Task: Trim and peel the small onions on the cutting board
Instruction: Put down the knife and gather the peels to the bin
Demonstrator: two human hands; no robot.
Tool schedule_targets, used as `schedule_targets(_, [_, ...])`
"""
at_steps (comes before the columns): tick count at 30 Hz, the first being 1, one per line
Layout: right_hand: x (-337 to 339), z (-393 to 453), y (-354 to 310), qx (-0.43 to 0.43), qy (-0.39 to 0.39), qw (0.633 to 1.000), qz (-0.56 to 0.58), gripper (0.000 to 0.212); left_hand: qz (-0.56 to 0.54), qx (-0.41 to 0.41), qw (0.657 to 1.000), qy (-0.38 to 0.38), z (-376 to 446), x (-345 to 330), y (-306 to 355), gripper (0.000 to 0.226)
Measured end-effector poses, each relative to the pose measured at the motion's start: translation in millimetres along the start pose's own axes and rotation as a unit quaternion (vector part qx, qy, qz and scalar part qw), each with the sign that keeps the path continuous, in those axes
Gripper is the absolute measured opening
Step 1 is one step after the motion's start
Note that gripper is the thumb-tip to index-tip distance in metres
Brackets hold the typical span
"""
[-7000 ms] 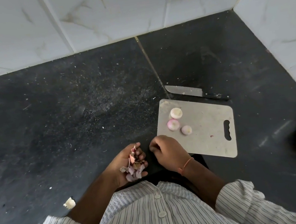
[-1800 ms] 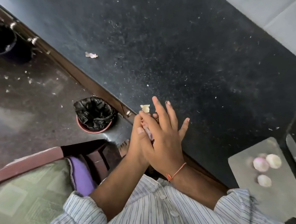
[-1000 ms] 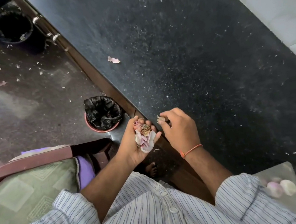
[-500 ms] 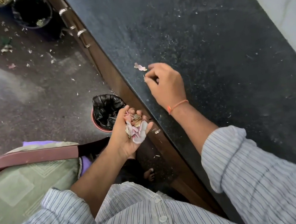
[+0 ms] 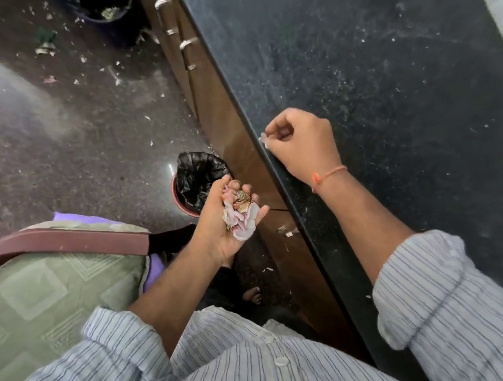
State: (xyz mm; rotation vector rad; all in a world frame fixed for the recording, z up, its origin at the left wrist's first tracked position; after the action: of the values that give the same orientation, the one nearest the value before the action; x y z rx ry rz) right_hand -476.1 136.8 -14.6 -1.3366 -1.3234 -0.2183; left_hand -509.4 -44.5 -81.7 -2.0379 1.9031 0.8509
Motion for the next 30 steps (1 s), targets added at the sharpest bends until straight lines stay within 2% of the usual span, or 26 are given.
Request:
schedule_targets(3, [-18.3,-42.9,-12.4,-0.033,-0.088,0.987,0.133,0.013,-0.023,-0.011,1.0,-0.003,8.4,7.9,3.1,0.038])
schedule_targets(5, [-39.5,-74.2,-14.8,-0.023,-0.11,0.978,0.176,0.019,-0.042,-0.02,0.999,-0.016,13.2,12.1,5.8,0.043])
schedule_targets(8, [-83.5,-99.4,-4.5,-0.005,-0.079,0.976,0.202,0.02,-0.061,-0.031,0.997,0.03,22.9,27.8,7.2,0.046])
schedule_targets(11, [-126.9,-96.6,11.4,0.015,-0.025,0.987,0.158,0.023,-0.067,-0.047,0.994,0.076,45.7,54.6,4.0,0.045])
schedule_targets(15, [-199.3,-79.3,41.8,0.02,-0.011,0.989,0.146,0.028,-0.048,-0.061,0.99,0.118,94.0,100.6,-2.0,0.042])
schedule_targets(18, [-265.3,-59.2,72.0,-0.036,-0.034,0.984,0.17,0.028,-0.017,-0.061,0.987,0.146,145.7,144.0,-10.0,0.045])
schedule_targets(22, [-346.6,-20.9,112.5,-0.159,-0.067,0.96,0.221,0.02,-0.021,-0.049,0.983,0.176,221.7,191.8,-23.3,0.045])
schedule_targets(25, [-408.9,18.4,143.4,-0.279,-0.069,0.917,0.277,0.017,-0.018,-0.049,0.976,0.212,287.2,215.4,-27.5,0.051])
schedule_targets(28, [-457.7,57.1,164.4,-0.347,-0.063,0.873,0.336,0.019,0.012,-0.073,0.965,0.251,356.0,245.6,-29.3,0.039])
schedule_targets(30, [-481.7,80.7,177.0,-0.395,-0.056,0.84,0.369,0.022,0.036,-0.075,0.967,0.24,398.5,268.5,-33.8,0.032])
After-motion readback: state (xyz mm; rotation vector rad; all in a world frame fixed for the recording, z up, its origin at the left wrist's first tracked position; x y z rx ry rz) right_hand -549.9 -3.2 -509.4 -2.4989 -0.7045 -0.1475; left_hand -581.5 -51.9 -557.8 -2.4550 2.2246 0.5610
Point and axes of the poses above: each hand's wrist, its own z-axis towards the middle knuckle, its own x-axis out of the back of the hand, y = z × x, the point moved 1 cm from there along z, towards the middle knuckle, and after that the axes turned 9 degrees about -x, right-handed, at the moved point
